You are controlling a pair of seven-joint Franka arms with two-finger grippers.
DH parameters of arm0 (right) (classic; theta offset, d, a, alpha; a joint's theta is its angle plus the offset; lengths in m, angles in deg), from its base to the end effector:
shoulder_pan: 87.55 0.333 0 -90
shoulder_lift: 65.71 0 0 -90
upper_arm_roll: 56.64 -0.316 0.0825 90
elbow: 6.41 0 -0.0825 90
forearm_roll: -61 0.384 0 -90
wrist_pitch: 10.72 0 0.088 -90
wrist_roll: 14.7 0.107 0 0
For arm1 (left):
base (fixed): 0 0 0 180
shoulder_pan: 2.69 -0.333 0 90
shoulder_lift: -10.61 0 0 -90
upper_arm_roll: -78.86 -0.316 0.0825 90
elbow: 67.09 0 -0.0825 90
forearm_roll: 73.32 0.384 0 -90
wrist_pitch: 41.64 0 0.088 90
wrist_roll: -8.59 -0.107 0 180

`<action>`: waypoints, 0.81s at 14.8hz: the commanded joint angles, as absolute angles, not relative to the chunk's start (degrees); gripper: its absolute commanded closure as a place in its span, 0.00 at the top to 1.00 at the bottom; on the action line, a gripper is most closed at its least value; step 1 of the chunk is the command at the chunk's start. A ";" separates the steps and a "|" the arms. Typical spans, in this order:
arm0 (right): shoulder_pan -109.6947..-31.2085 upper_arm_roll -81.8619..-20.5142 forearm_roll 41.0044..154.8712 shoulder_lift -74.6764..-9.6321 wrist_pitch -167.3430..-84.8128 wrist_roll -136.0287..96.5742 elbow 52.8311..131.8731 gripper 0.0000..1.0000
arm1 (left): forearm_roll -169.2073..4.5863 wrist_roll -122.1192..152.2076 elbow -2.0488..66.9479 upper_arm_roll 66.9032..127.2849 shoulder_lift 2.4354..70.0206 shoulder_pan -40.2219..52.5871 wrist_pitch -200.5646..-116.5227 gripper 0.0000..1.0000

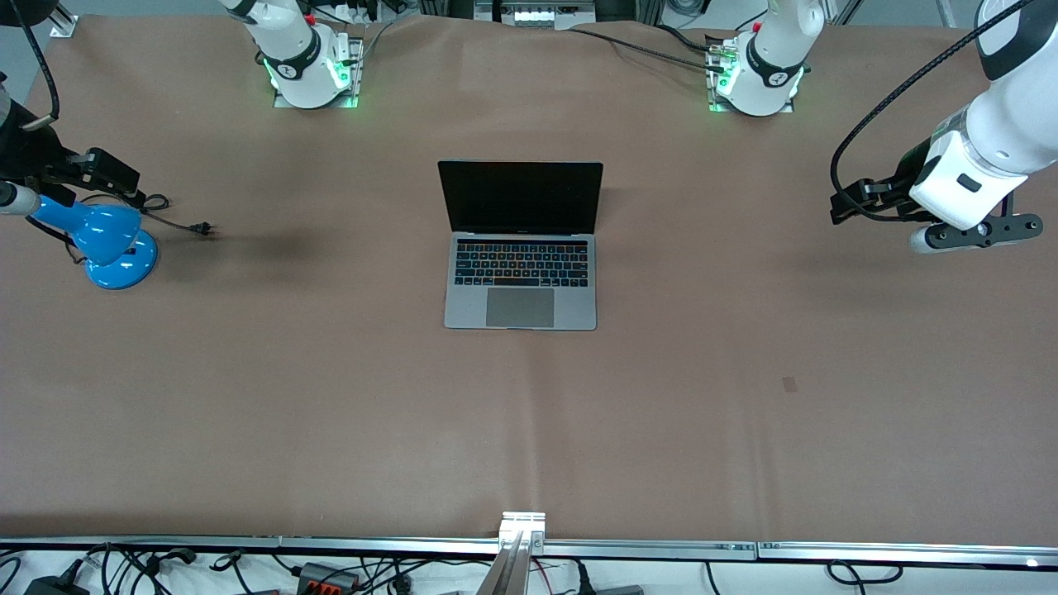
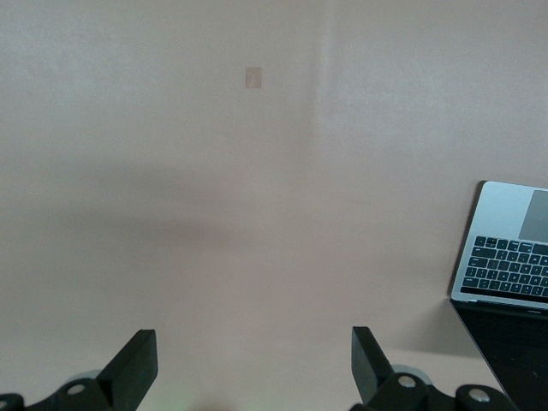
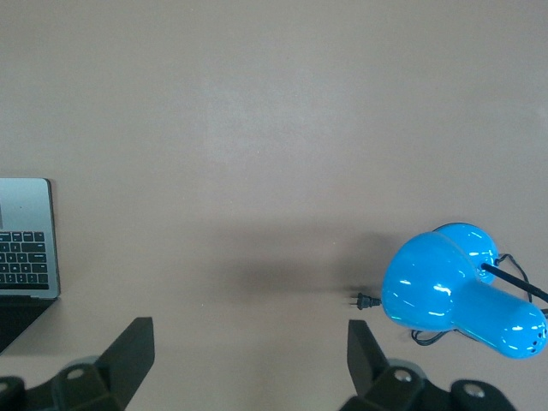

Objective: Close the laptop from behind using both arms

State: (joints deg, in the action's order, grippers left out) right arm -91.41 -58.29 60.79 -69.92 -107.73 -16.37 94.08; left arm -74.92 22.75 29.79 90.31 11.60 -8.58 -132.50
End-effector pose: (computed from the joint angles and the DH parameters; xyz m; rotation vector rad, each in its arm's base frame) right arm 0.5388 -0.0206 0.5883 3.1353 -0.0142 0.0196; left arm 0.5510 -0.0558 0.5600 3.1165 0.2374 -0.1965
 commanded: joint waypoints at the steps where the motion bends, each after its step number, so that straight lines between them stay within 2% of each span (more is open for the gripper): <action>1: -92.65 -59.19 61.36 -70.45 -106.70 -17.42 93.88 1.00 | -74.29 22.66 29.24 90.81 11.05 -9.02 -131.38 1.00; 8: -92.65 -59.19 61.36 -70.36 -107.58 -17.94 93.88 1.00 | -74.99 23.01 29.24 91.25 12.19 -7.97 -130.85 1.00; 9: -92.65 -59.19 61.44 -70.28 -107.92 -17.95 93.88 1.00 | -75.25 23.36 29.24 91.34 12.45 -7.88 -130.59 0.76; 10: -92.56 -59.19 61.36 -70.54 -108.45 -18.03 94.49 0.55 | -76.04 22.75 29.15 91.25 12.54 -8.23 -129.72 0.43; 11: -92.56 -59.19 61.36 -70.63 -108.46 -18.04 94.67 0.21 | -76.13 22.83 28.89 91.16 12.63 -8.14 -128.58 0.10; 12: -92.39 -59.27 61.36 -70.63 -108.28 -18.04 94.67 0.00 | -76.13 22.66 28.63 91.25 12.63 -8.31 -127.96 0.00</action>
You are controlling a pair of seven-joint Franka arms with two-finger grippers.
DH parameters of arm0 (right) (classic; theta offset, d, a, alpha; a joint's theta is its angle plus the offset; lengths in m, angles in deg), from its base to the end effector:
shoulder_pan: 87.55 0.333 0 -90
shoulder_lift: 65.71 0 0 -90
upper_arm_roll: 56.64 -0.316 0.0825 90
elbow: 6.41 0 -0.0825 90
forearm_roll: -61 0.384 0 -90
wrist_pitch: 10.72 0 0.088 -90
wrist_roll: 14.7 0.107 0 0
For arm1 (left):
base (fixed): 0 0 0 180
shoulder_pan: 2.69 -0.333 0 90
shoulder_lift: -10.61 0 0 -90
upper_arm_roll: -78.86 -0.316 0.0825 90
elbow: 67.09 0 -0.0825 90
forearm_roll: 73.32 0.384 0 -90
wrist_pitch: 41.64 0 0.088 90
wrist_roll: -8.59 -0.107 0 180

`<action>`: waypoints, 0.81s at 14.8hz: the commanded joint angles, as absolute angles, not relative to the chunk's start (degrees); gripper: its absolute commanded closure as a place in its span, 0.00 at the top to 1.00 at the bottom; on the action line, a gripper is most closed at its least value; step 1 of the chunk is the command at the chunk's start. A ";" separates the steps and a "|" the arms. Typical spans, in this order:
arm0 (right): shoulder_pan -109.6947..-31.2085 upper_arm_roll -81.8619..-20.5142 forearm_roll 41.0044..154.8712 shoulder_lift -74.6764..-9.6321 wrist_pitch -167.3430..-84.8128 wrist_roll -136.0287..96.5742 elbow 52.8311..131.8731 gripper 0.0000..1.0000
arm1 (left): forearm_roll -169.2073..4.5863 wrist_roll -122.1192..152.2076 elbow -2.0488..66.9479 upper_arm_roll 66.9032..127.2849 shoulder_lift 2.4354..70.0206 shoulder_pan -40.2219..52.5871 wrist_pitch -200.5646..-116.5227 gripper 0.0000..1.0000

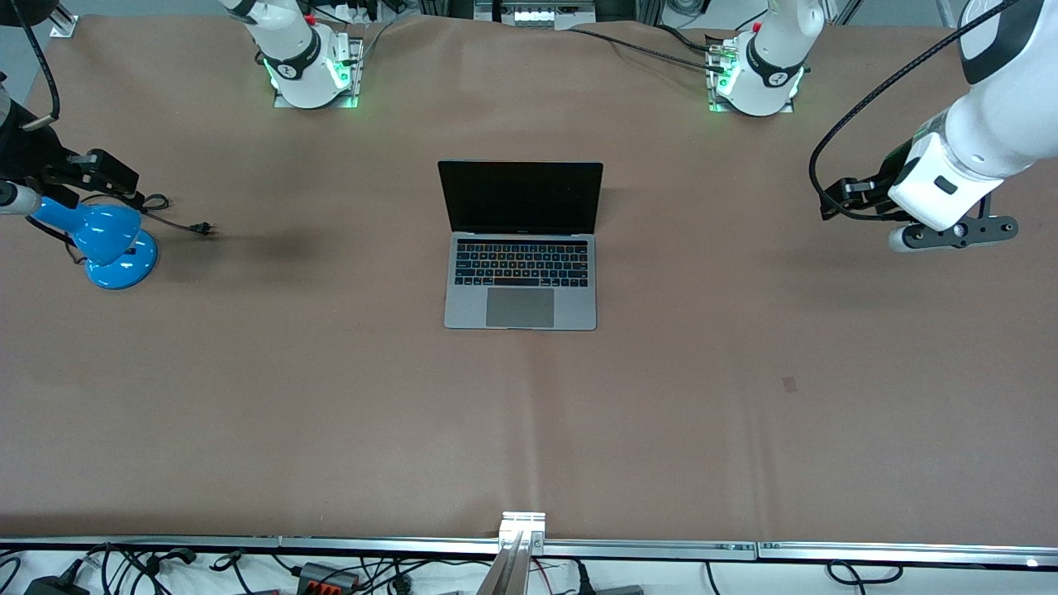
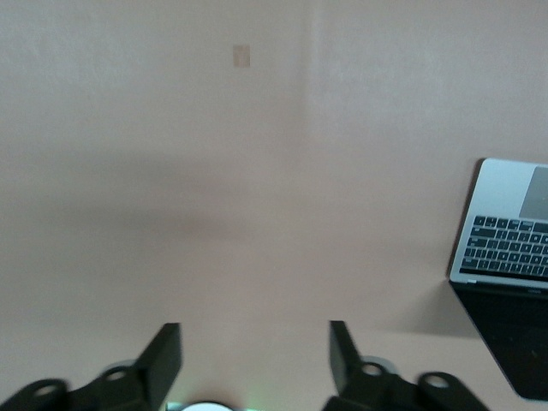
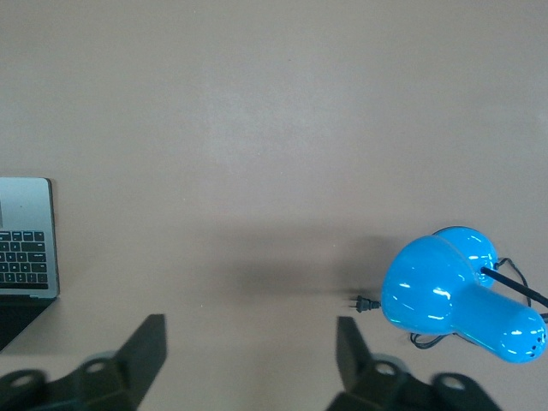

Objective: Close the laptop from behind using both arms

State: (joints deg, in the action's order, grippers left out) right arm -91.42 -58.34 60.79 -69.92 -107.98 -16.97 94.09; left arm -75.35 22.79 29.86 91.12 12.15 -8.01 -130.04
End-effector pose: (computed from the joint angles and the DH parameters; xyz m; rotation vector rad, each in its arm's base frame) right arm 0.5392 -0.0203 0.5886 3.1350 0.0033 0.0261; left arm 0.5464 -0.0691 0.5512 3.1143 0.2002 -0.2817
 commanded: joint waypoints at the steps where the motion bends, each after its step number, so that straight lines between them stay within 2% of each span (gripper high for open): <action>1: -92.30 -59.27 61.36 -70.63 -108.11 -18.04 94.67 0.00 | -76.13 22.66 28.54 91.16 12.72 -8.40 -127.87 0.00; 9: -92.03 -59.62 62.76 -70.10 -105.21 -17.33 94.75 0.00 | -83.77 22.65 28.71 92.21 12.89 -5.61 -124.79 0.00; 12: -91.77 -59.63 71.34 -67.65 -96.53 -17.15 95.02 0.00 | -84.22 24.67 30.29 93.53 14.21 0.63 -127.67 0.00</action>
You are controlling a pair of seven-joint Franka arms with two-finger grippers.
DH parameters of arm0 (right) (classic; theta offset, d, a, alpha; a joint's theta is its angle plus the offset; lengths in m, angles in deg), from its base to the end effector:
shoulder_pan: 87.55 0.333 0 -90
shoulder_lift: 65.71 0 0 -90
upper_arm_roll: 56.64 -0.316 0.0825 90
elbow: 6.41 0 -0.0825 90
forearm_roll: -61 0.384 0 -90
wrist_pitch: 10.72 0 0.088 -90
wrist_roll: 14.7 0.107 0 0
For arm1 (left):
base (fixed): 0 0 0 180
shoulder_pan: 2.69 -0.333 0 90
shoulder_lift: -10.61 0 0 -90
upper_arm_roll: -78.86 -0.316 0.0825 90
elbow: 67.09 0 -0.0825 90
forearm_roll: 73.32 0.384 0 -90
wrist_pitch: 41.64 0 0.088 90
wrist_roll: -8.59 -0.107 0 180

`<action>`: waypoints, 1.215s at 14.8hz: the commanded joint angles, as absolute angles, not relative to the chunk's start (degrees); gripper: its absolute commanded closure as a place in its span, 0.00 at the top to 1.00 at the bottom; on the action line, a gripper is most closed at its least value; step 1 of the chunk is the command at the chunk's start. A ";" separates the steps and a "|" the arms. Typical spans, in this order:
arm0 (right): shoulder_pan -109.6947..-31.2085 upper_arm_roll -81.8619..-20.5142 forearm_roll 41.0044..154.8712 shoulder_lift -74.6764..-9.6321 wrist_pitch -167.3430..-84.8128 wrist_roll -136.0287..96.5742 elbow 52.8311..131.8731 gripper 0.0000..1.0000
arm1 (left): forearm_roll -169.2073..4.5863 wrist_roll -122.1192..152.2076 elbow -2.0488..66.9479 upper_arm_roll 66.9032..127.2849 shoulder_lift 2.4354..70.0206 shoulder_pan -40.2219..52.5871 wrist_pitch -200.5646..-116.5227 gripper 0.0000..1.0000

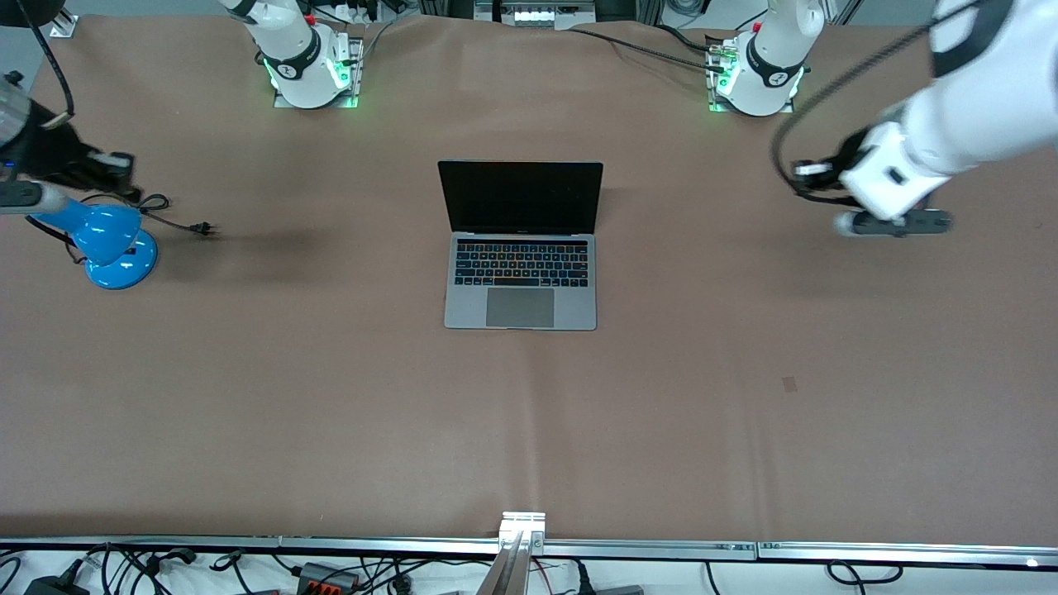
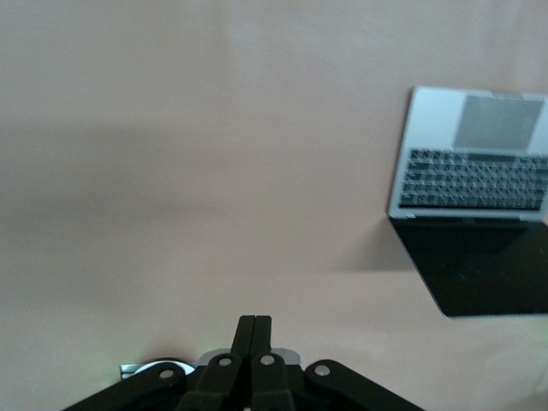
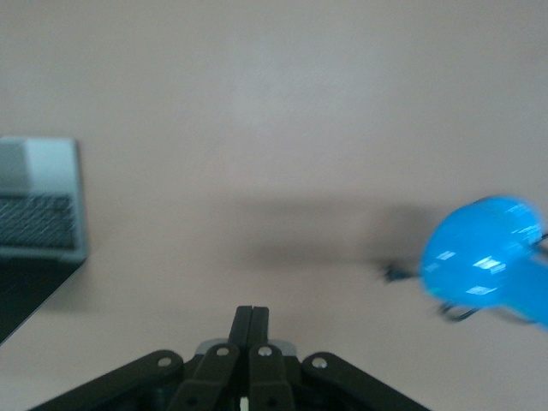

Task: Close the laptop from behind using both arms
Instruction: 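Move the right gripper and the left gripper toward the laptop screen's back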

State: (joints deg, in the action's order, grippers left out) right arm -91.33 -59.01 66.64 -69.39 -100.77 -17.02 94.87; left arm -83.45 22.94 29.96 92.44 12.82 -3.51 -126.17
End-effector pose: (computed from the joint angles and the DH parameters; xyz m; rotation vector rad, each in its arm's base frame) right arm 0.5270 -0.0019 0.5675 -3.0355 -0.0137 0.1955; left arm 0.5274 -0.1381 0.5419 2.9883 0.0487 -0.4399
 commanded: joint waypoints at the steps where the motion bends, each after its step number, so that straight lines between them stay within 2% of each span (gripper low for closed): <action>1: -91.68 -59.63 73.64 -66.33 -94.68 -17.07 95.72 0.00 | -84.48 27.11 31.08 93.80 14.82 2.21 -128.39 0.00; 4: -87.92 -59.71 78.74 -64.13 -94.66 -17.24 98.97 0.00 | -88.34 28.46 34.93 93.80 15.79 6.96 -129.44 0.00; 7: -79.57 -59.71 83.13 -63.25 -97.37 -15.76 102.56 0.00 | -92.81 28.81 47.03 94.58 9.66 10.05 -136.88 0.00; 9: -78.94 -59.71 91.46 -63.77 -101.05 -15.84 108.61 0.00 | -93.80 30.03 51.90 99.31 7.53 9.62 -141.30 0.00; 12: -73.33 -59.71 93.61 -64.39 -105.37 -15.66 112.50 0.00 | -93.97 35.73 55.85 106.61 7.53 9.53 -147.44 0.00; 15: -66.57 -59.71 96.95 -64.39 -109.67 -15.66 115.84 0.00 | -96.78 40.75 62.63 113.63 7.79 10.14 -159.47 0.00; 16: -63.67 -59.71 97.39 -64.04 -110.56 -15.58 116.11 0.00 | -96.79 42.33 62.73 115.92 9.27 10.14 -160.90 0.00; 18: -58.22 -59.71 97.57 -64.47 -115.10 -10.51 118.12 0.00 | -96.70 43.31 62.64 116.47 11.48 10.31 -164.50 0.00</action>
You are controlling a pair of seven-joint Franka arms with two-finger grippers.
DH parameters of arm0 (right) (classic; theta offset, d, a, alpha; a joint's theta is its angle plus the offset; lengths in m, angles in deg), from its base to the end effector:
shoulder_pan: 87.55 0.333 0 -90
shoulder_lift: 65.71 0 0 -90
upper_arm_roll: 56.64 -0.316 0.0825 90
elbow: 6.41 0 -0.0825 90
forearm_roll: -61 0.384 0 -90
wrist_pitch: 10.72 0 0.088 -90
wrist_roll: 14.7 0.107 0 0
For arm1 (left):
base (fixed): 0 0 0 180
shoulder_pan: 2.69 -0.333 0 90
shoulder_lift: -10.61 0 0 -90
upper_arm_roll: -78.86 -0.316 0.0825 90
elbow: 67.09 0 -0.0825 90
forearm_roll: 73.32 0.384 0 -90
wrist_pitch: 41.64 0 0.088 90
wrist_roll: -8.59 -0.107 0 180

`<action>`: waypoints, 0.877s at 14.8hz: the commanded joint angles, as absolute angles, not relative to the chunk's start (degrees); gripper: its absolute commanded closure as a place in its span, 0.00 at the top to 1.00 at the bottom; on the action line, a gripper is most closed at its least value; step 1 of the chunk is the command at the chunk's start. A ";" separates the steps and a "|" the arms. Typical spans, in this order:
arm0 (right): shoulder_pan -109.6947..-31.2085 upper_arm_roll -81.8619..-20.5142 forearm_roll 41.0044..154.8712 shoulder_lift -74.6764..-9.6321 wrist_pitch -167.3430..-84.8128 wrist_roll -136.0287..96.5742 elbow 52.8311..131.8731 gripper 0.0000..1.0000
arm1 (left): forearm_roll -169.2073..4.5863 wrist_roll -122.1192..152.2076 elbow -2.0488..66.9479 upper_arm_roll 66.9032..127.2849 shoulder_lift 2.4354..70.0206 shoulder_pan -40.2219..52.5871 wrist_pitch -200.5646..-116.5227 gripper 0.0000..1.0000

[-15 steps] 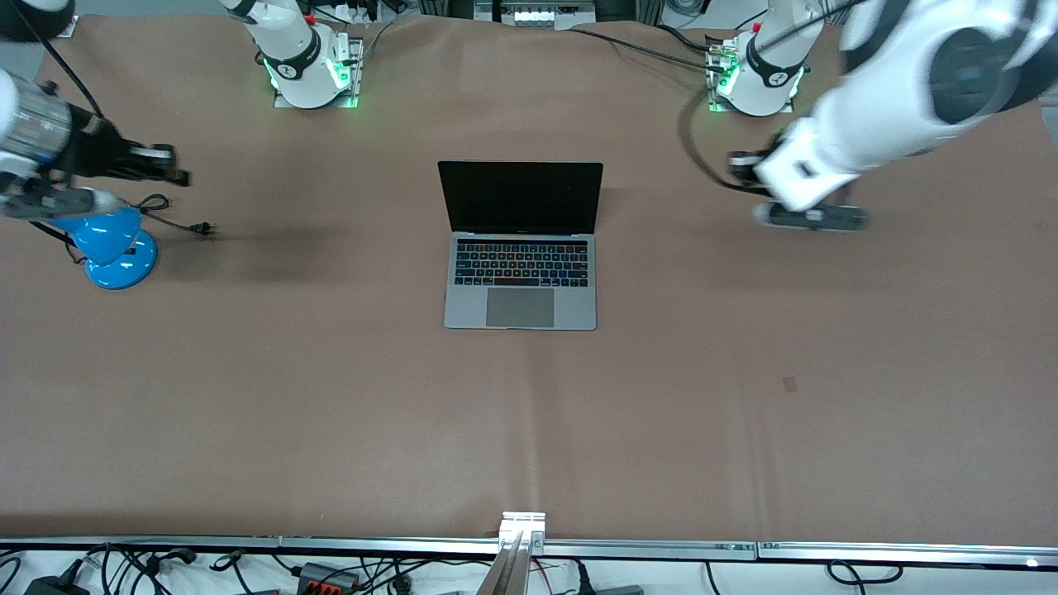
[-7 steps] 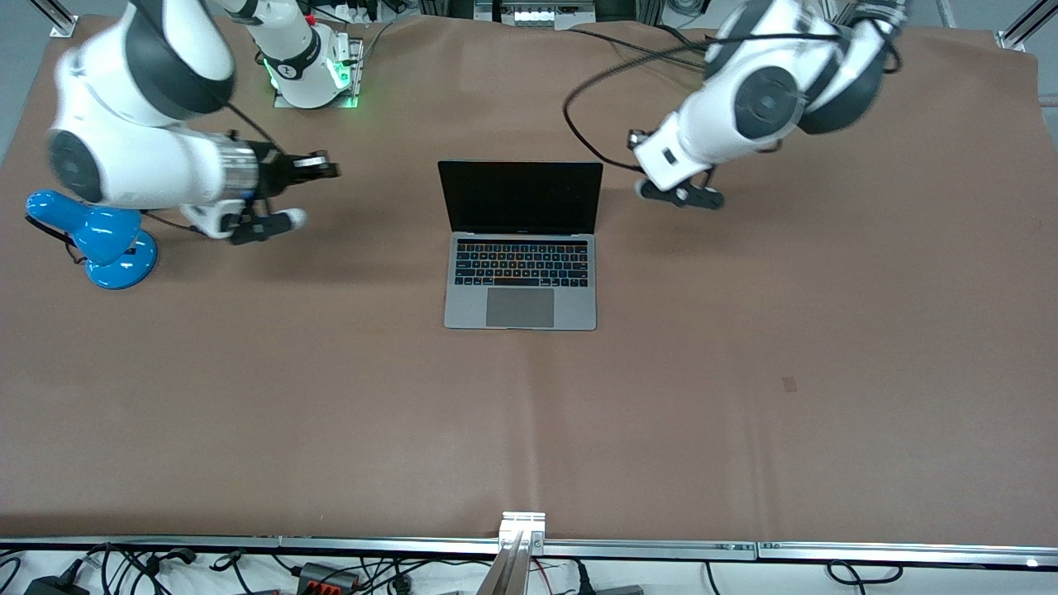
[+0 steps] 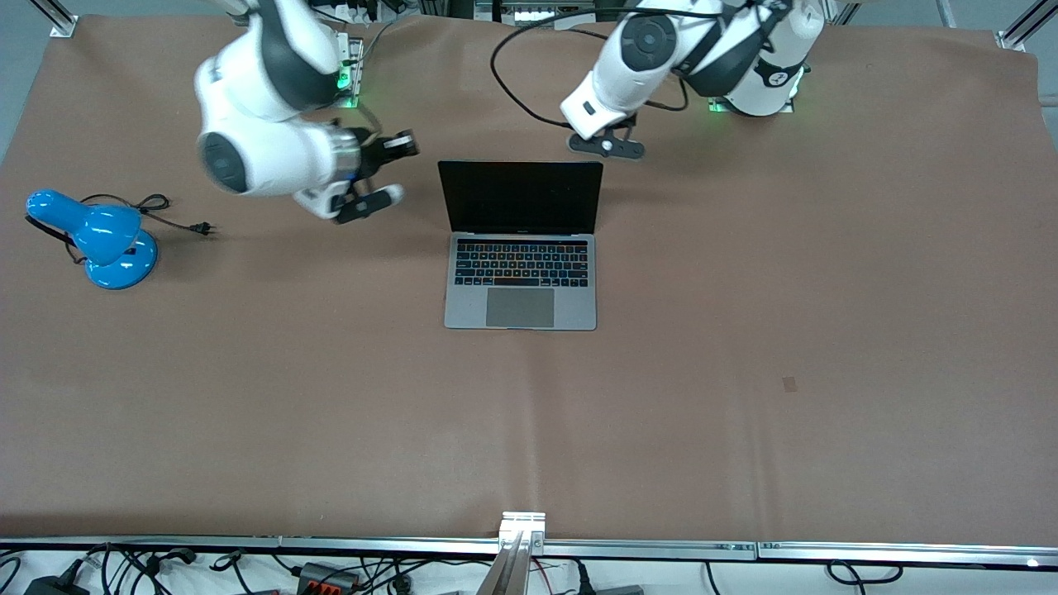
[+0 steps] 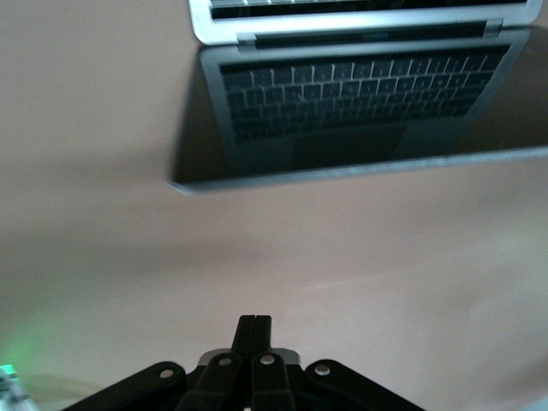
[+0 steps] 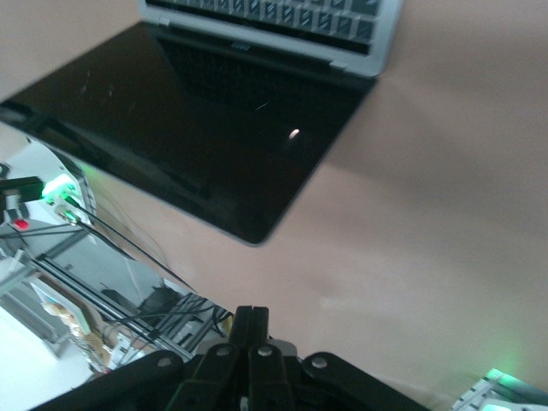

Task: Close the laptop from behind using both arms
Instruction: 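Move the right gripper and the left gripper toward the laptop screen's back, then lower both grippers onto the back edge of the laptop screen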

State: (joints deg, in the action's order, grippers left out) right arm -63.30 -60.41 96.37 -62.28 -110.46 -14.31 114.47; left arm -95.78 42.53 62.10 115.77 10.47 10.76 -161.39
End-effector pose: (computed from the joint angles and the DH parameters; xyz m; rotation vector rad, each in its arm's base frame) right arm 0.4256 0.2856 0.3754 -2.5669 -0.3086 0.7344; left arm 0.3069 -0.4000 0.3542 2.9677 -0.0924 -0.5022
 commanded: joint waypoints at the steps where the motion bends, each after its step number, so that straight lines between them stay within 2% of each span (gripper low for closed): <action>1: -55.58 -59.71 97.48 -64.91 -116.79 -8.65 118.83 0.00 | -96.26 43.22 62.38 116.47 12.53 10.23 -165.12 0.00; 5: -48.01 -59.71 97.48 -64.30 -124.79 -1.70 121.12 0.00 | -92.32 43.22 58.43 115.86 17.10 8.82 -165.92 0.00; 13: -50.71 -59.10 96.51 -62.45 -136.83 -1.60 120.24 0.00 | -86.95 43.31 53.85 115.42 22.29 5.93 -168.02 0.00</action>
